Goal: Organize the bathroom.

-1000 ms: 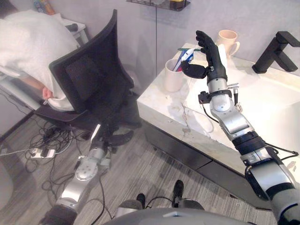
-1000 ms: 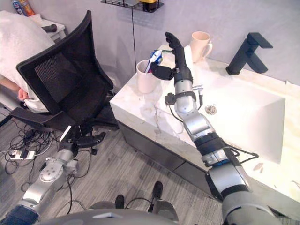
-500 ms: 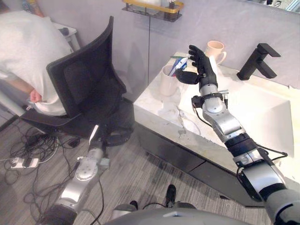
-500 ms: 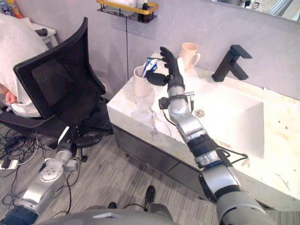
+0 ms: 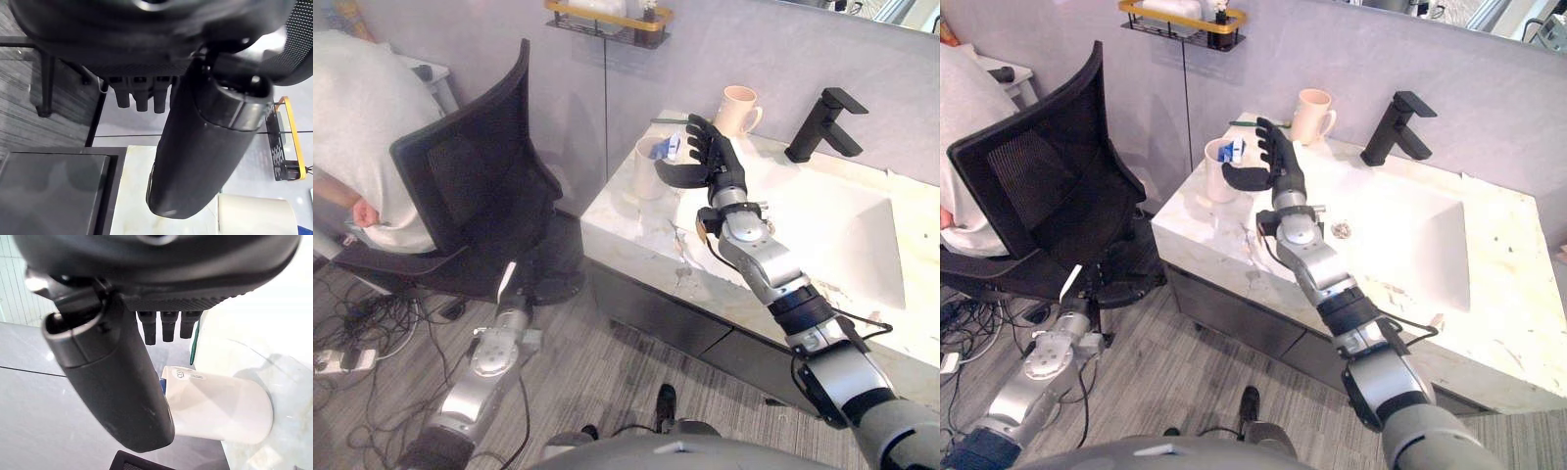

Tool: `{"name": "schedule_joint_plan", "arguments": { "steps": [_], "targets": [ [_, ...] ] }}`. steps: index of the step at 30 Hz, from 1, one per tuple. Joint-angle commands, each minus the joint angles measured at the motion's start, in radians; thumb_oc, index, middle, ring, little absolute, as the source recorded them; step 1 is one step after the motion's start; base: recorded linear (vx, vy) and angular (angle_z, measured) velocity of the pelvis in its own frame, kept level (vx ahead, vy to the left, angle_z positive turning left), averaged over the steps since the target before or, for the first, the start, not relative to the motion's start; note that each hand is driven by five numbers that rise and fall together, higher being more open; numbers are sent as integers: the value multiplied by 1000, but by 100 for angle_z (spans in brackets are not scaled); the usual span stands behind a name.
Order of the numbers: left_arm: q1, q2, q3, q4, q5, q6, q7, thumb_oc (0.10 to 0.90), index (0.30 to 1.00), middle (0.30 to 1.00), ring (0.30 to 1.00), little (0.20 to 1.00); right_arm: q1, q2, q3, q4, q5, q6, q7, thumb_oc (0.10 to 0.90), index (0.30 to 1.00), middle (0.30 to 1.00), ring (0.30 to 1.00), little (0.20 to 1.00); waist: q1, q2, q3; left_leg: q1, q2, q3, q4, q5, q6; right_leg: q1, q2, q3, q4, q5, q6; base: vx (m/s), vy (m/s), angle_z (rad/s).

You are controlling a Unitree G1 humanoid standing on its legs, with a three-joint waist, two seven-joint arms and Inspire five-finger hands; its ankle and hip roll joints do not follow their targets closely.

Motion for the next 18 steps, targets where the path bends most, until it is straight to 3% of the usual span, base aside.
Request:
{"name": "schedule_joint_plan", "arguments": {
  "steps": [1,10,18],
  "targets": [
    [-108,13,-10,-115,66,-76,15,800,900,900,900,900,-121,-13,-63,-131,25,-79,-40,800,900,900,900,900,12,10,-48,-80,-10,-10,-2,-16,57,48,-17,3,-7,-88,60,-70,29,-1],
    [-120,-2,-19,-85,78,-104,28,800,900,900,900,900,-138,-14,-81,-181,127,-66,-34,800,900,900,900,900,4,2,-49,-82,-11,2,-2,-22,63,41,-23,9,-7,-83,66,-71,24,0],
    [-128,-17,-26,-30,70,-122,51,800,900,900,900,900,-138,-59,-135,-277,151,-131,-46,800,900,900,900,900,-23,-3,-61,-76,-13,14,-2,-31,66,31,-13,45,-7,-79,68,-57,39,-8]
  ]
}}
